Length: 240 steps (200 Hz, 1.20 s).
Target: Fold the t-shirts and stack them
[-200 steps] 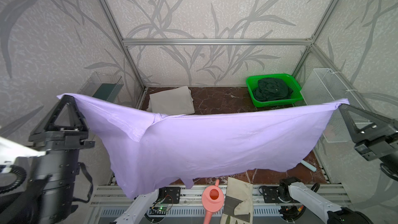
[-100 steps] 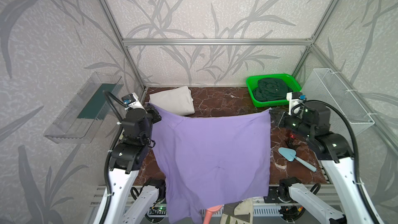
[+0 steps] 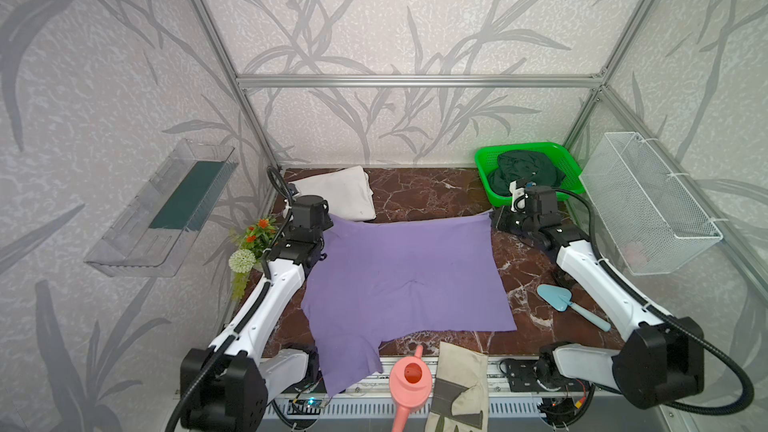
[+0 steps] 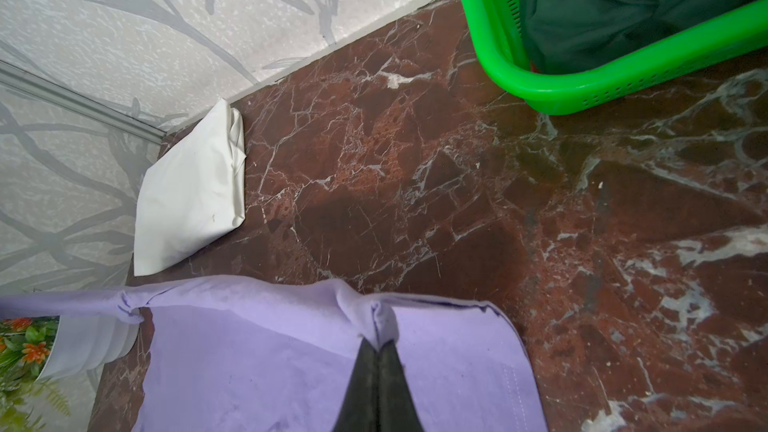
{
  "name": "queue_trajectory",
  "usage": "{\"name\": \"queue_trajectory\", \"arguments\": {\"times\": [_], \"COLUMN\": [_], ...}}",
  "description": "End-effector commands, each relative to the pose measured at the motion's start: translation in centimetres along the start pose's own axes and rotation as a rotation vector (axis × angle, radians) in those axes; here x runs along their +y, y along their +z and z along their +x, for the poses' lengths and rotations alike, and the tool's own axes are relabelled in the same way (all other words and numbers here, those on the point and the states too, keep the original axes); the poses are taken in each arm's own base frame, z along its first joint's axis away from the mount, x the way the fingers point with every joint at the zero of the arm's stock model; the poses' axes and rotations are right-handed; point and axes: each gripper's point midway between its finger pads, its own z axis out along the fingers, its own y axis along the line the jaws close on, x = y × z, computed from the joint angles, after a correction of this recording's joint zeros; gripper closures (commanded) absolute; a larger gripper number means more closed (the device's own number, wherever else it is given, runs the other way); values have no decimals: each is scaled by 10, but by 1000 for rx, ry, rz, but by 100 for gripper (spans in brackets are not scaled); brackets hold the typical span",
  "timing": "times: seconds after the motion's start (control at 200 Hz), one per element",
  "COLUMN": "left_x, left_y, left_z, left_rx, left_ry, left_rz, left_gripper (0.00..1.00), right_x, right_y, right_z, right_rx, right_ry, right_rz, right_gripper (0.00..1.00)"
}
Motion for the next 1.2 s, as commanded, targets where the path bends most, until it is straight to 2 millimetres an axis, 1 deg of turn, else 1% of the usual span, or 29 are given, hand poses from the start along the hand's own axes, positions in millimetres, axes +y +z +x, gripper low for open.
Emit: {"name": "queue_trajectory", "arguments": {"times": [0.0, 0.04, 0.115, 0.235, 0.28, 0.29, 0.31, 0.4, 0.565, 0.66, 0.69, 0.72, 0.75, 0.78, 0.8, 0.82, 0.845, 0.88, 0.92, 0.965, 1.02, 1.08, 1.165, 1.194], "left_x": [7, 9, 7, -1, -6, -8, -11, -24, -50, -62, -65, -69, -74, -78, -81, -84, -88, -94, -98, -101, -99, -89, -80, -80], "left_y": [27, 37, 54, 79, 89, 91, 95, 116, 158, 179, 185, 191, 196, 201, 203, 204, 205, 204, 199, 189, 172, 151, 125, 118], "left_z": [-2, 3, 6, 8, 7, 7, 7, 6, 9, 9, 8, 6, 2, -1, -4, -6, -9, -13, -16, -14, -6, 13, 45, 57], "left_rx": [37, 47, 42, 63, 68, 71, 73, 101, 167, 204, 205, 205, 202, 198, 193, 192, 189, 187, 193, 209, 249, 321, 448, 494], "left_ry": [-112, -136, -156, -157, -158, -156, -156, -145, -113, -89, -87, -81, -75, -67, -62, -55, -46, -32, -23, -22, -23, -30, -47, -64], "left_rz": [-35, -47, -54, -70, -66, -65, -62, -50, -22, -19, -18, -10, 3, 15, 24, 35, 54, 82, 110, 140, 162, 153, 171, 190], "left_gripper": [100, 100, 100, 100, 100, 100, 100, 100, 100, 100, 96, 89, 81, 63, 53, 46, 42, 40, 39, 39, 39, 39, 40, 42], "right_x": [-4, -5, -12, -26, -29, -33, -37, -49, -69, -76, -77, -77, -75, -72, -69, -65, -60, -50, -42, -31, -19, -4, 12, 16], "right_y": [20, 28, 44, 78, 90, 97, 105, 130, 168, 189, 194, 199, 201, 201, 200, 198, 195, 188, 179, 167, 152, 138, 124, 121], "right_z": [-23, -28, -37, -46, -50, -47, -47, -51, -60, -65, -68, -70, -75, -79, -83, -86, -90, -95, -96, -92, -82, -68, -37, -24], "right_rx": [-63, -67, -77, -37, -29, -13, -5, 8, 18, 41, 48, 52, 49, 41, 33, 24, 19, 7, 2, 5, 15, 40, 112, 146], "right_ry": [-4, -10, -18, 9, 18, 22, 26, 41, 64, 77, 78, 78, 74, 66, 61, 56, 50, 39, 23, -3, -23, -33, -37, -40], "right_rz": [26, 37, 70, 97, 89, 95, 97, 109, 124, 116, 109, 102, 94, 87, 76, 64, 47, 27, 18, 18, 12, -18, -49, -57], "right_gripper": [100, 100, 100, 100, 100, 100, 100, 100, 100, 100, 100, 99, 94, 84, 78, 71, 63, 53, 46, 40, 38, 37, 37, 37]}}
